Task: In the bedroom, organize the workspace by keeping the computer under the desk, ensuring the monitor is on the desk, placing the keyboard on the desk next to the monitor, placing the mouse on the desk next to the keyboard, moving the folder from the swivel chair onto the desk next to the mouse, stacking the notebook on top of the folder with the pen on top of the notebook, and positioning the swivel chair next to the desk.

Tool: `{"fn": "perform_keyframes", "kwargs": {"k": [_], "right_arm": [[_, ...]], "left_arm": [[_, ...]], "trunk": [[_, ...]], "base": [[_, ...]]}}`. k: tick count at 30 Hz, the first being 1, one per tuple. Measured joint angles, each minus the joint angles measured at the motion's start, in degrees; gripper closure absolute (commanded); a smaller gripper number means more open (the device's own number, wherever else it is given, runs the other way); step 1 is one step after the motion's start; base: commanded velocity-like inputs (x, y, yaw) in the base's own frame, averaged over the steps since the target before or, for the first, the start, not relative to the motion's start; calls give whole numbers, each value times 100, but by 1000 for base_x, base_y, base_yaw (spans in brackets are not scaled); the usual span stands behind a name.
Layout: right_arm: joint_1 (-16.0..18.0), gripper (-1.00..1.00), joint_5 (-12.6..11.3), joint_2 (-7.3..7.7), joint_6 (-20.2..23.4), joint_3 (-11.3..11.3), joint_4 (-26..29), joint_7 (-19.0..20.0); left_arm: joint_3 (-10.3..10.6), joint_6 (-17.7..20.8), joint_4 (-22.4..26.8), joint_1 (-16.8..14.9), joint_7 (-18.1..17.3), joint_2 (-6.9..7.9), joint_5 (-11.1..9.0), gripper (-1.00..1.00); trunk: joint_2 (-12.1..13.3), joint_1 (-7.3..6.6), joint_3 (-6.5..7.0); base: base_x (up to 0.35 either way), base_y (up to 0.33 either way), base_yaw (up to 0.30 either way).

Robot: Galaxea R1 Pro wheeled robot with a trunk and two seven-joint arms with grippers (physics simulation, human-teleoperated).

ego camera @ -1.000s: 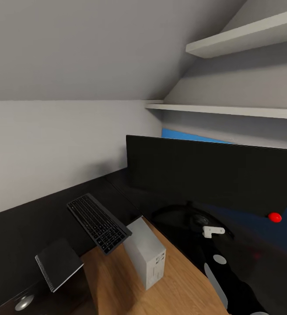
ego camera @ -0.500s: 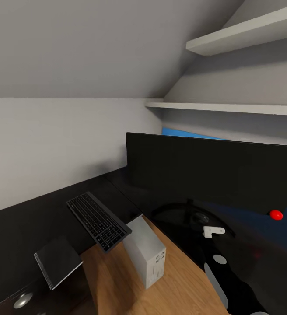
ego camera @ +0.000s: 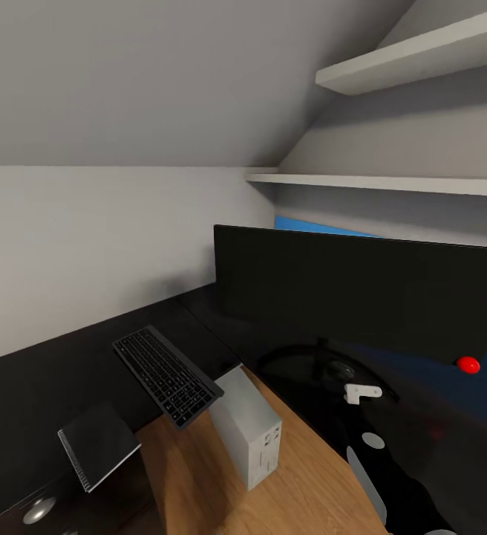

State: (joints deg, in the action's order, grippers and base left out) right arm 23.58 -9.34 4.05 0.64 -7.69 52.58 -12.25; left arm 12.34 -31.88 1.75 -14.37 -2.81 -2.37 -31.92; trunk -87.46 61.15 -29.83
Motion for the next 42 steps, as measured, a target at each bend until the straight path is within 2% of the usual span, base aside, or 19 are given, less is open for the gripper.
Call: {"fn": "perform_keyframes", "kwargs": {"k": [8, 15, 42], "right_arm": [[0, -100, 0, 0, 6, 3, 0, 0], [1, -100, -6, 4, 14, 9, 0, 0], [0, -100, -10, 8, 16, 20, 0, -8]], "left_arm": [[-16, 0, 0, 0, 15, 0, -7, -100], [-19, 0, 0, 0, 22, 0, -15, -100], [-3, 0, 0, 0, -10, 0, -17, -100]], "trunk": [[0, 0, 0], [-279, 153, -125], [-281, 154, -126]], "base": [[0, 0, 0], [0, 0, 0], [0, 0, 0]]}}
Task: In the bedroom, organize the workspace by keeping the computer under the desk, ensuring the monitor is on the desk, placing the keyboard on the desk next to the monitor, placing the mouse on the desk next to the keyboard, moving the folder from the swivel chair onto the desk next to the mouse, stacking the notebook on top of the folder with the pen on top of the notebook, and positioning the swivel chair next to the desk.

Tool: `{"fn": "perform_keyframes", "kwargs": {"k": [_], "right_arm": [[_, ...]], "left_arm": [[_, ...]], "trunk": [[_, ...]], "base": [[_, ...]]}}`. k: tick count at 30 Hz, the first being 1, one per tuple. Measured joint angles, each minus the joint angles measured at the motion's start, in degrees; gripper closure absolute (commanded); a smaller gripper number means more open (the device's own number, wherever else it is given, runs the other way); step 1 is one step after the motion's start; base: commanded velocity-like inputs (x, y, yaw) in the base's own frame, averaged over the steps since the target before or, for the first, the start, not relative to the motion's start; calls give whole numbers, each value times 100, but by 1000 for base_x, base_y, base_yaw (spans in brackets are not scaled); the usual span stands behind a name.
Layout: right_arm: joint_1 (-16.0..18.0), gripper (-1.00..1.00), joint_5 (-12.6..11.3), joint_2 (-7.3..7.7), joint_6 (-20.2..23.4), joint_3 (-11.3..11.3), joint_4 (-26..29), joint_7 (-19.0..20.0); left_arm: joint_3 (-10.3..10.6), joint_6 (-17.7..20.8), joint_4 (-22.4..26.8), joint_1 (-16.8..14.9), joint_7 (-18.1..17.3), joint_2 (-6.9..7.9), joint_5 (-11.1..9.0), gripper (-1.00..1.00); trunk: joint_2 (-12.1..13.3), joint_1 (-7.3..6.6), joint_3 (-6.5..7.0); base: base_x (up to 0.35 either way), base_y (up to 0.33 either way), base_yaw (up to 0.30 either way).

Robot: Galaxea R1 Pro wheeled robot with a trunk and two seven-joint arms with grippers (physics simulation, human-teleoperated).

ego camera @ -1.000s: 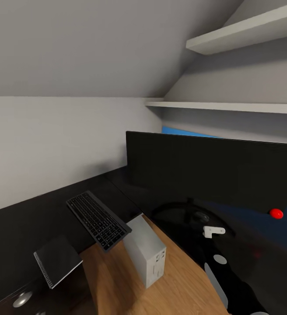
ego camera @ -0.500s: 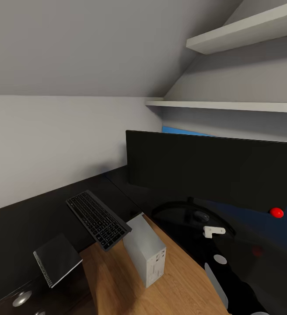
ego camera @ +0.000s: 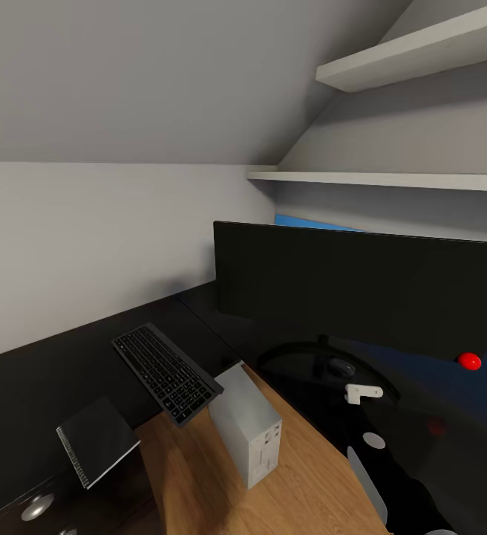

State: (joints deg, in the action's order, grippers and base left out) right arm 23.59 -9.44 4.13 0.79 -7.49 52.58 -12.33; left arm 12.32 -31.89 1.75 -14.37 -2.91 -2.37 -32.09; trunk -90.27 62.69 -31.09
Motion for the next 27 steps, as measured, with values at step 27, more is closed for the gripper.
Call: {"fn": "perform_keyframes", "kwargs": {"k": [27], "right_arm": [[1, -100, -3, 0, -16, 0, 0, -331]], "left_arm": [[5, 0, 0, 0, -3, 0, 7, -100]], "trunk": [[0, 0, 0]], "base": [[0, 0, 0]]}}
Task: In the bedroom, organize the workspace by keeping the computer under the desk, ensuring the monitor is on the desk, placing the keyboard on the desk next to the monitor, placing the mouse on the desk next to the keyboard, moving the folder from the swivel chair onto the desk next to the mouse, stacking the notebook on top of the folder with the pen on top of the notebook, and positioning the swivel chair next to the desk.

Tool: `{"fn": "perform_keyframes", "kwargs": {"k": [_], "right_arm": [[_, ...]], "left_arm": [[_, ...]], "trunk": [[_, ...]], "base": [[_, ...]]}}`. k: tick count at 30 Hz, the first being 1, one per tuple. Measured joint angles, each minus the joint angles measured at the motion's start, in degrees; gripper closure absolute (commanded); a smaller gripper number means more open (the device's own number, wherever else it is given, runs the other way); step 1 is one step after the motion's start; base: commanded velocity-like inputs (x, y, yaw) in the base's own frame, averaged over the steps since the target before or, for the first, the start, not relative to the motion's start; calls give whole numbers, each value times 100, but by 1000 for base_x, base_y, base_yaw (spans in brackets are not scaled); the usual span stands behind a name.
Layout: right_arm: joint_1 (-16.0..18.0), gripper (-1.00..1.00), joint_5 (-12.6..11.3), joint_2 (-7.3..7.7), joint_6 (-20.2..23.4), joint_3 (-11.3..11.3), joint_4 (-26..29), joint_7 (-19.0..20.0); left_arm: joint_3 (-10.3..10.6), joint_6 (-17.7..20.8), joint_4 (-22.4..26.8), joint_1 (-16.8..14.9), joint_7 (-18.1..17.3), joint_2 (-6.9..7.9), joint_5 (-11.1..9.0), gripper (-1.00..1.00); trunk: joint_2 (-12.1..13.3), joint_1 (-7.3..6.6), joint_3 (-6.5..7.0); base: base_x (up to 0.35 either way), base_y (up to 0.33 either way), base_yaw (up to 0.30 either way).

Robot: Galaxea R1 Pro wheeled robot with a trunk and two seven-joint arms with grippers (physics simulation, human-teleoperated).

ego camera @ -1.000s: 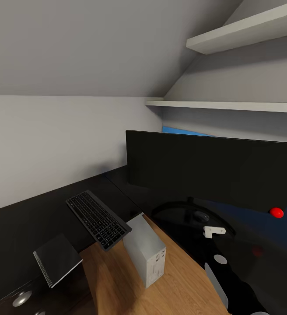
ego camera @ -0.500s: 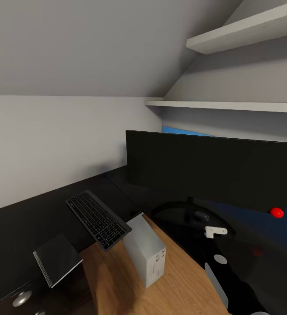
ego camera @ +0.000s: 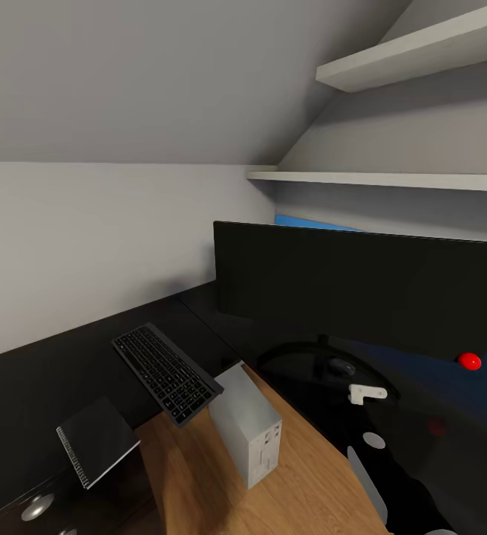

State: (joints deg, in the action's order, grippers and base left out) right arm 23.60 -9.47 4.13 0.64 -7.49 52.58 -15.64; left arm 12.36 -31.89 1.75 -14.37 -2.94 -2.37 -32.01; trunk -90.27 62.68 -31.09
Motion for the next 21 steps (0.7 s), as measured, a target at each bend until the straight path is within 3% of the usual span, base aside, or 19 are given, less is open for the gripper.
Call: {"fn": "perform_keyframes", "kwargs": {"k": [7, 15, 21], "right_arm": [[-1, -100, 0, 0, 0, 0, 0, -3], [0, -100, 0, 0, 0, 0, 0, -4], [0, -100, 0, 0, 0, 0, 0, -4]], "left_arm": [[0, 0, 0, 0, 0, 0, 1, -100], [8, 0, -1, 0, -7, 4, 8, -100], [9, 0, -1, 0, -2, 6, 9, -100]], "trunk": [[0, -1, 0], [0, -2, 0], [0, -1, 0]], "base": [[29, 0, 0], [208, 0, 0], [81, 0, 0]]}}
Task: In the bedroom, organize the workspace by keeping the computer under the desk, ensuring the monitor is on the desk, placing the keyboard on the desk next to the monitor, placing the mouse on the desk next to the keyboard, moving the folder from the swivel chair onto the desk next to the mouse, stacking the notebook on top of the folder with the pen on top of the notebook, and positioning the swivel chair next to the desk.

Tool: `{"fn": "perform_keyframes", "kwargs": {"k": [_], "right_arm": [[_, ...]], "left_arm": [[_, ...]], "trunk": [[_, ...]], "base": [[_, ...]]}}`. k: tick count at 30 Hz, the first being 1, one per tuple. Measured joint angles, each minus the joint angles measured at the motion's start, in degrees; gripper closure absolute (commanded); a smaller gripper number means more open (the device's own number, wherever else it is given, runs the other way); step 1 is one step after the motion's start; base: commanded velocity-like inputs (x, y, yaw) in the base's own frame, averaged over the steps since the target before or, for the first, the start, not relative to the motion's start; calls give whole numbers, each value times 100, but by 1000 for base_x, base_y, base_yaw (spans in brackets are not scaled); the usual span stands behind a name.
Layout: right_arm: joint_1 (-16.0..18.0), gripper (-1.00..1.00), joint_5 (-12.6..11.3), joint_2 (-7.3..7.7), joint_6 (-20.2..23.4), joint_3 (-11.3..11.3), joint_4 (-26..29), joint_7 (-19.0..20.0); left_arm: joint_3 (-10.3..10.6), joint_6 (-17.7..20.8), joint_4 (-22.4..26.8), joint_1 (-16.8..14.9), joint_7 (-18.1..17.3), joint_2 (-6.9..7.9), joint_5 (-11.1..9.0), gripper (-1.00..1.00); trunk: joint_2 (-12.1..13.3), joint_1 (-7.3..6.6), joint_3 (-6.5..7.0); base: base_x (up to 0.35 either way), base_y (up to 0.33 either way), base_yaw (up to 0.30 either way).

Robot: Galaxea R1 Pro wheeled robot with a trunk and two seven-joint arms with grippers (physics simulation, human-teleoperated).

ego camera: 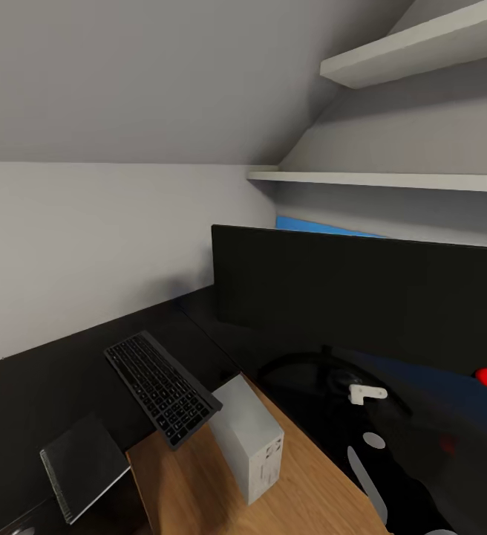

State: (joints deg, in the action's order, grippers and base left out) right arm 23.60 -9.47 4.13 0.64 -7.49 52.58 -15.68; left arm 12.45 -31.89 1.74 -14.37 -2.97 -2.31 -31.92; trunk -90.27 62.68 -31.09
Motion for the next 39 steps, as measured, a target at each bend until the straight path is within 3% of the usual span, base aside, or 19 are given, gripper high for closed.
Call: {"fn": "perform_keyframes", "kwargs": {"k": [19, 35, 39], "right_arm": [[1, -100, -6, 9, 0, 0, 0, 0], [0, -100, -6, 9, 0, 0, 0, -9], [1, -100, -8, 9, 0, 0, 0, -9]], "left_arm": [[-34, -1, 0, 0, 21, -5, -15, -100], [-49, 0, 0, 0, 42, -6, -26, -100], [-49, 0, -1, 0, 42, -6, -26, -100]], "trunk": [[0, 1, 0], [-640, 351, -287], [-642, 352, -287]], "base": [[8, 0, 0], [0, 0, 0], [0, 0, 0]]}}
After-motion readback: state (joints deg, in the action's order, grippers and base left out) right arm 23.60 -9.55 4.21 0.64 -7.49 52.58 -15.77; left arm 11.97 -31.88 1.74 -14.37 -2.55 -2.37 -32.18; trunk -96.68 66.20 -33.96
